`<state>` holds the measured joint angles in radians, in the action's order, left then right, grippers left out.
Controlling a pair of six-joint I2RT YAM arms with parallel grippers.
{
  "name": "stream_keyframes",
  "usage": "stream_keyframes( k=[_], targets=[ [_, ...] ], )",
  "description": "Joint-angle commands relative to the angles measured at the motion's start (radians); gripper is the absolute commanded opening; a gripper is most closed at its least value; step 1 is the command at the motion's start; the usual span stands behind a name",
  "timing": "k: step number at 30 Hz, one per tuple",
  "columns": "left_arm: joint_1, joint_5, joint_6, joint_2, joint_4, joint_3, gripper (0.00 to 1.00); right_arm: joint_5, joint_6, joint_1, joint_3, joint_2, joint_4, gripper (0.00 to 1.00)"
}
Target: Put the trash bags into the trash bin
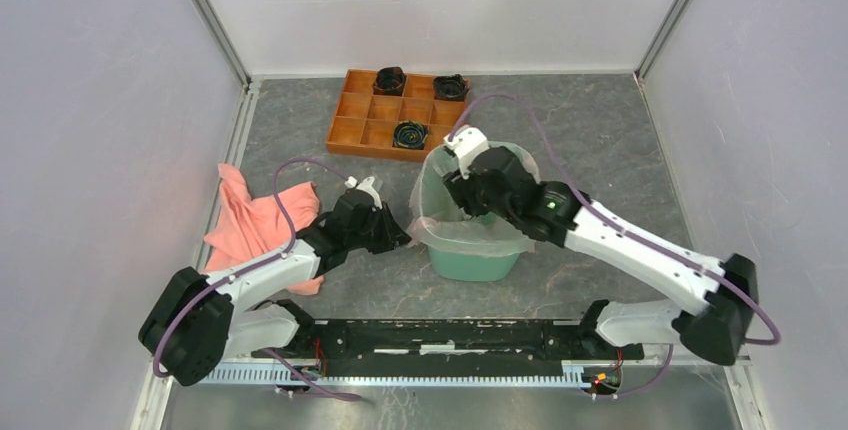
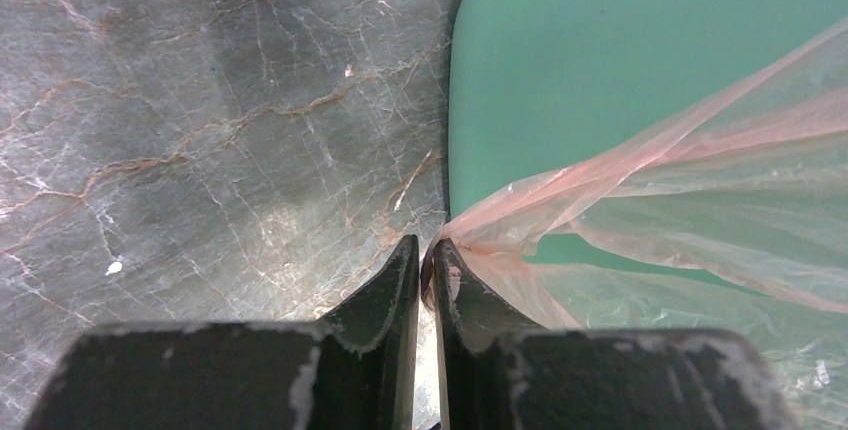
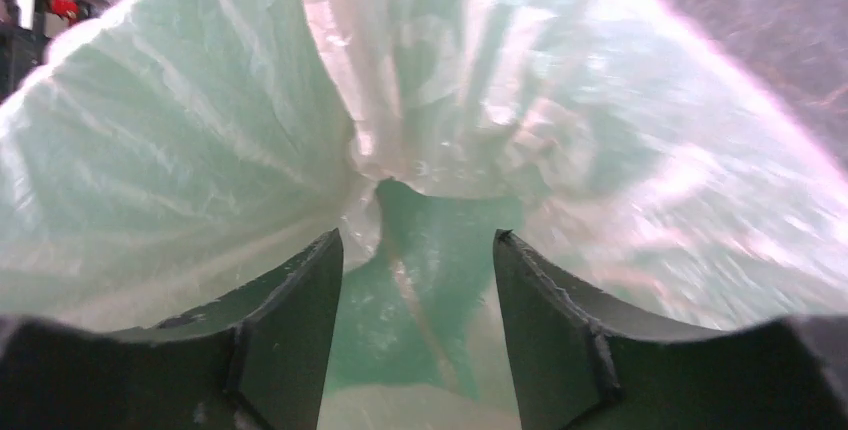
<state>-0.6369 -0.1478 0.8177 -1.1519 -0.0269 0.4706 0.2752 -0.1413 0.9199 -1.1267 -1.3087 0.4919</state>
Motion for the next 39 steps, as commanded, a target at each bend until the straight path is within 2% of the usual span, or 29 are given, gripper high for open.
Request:
stream_keyframes(
  k=[1,5,12,16,19,23,29,33,37,39],
  targets=[
    [-0.005,0.039,0.005,-0.013,0.023,-0.007,0.17,0.109,0.057,-0.040,0.068,0.084,0.002,0.66],
    [-0.008,0.054,-0.006,-0.014,0.019,-0.008,0.18,0.006,0.059,-0.122,0.123,0.034,-0.067,0.66],
    [-0.025,0.067,-0.002,-0.021,0.017,0.015,0.19,-0.072,0.039,-0.106,0.135,-0.120,-0.081,0.64],
    [-0.033,0.075,-0.004,-0.038,0.014,0.028,0.21,-0.086,0.023,-0.093,0.178,-0.129,-0.103,0.64],
    [-0.040,0.074,-0.006,-0.044,0.008,0.037,0.26,-0.072,0.025,-0.094,0.123,-0.103,-0.061,0.64],
    [-0.041,0.098,-0.016,-0.011,-0.043,0.055,0.41,-0.083,0.022,-0.084,0.012,-0.028,0.029,0.70],
    [-0.041,0.225,-0.036,0.132,-0.196,0.071,0.61,-0.114,0.010,-0.084,-0.013,0.128,0.077,0.82],
    [-0.041,0.247,-0.028,0.262,-0.290,0.068,0.81,-0.109,0.021,-0.084,-0.040,0.203,0.099,0.86],
    [-0.040,0.279,-0.015,0.388,-0.417,0.089,0.90,-0.148,0.033,-0.083,-0.093,0.268,0.103,0.94],
    [-0.040,0.298,-0.013,0.454,-0.483,0.112,0.93,-0.217,0.045,-0.084,-0.082,0.312,0.046,0.98]
  ],
)
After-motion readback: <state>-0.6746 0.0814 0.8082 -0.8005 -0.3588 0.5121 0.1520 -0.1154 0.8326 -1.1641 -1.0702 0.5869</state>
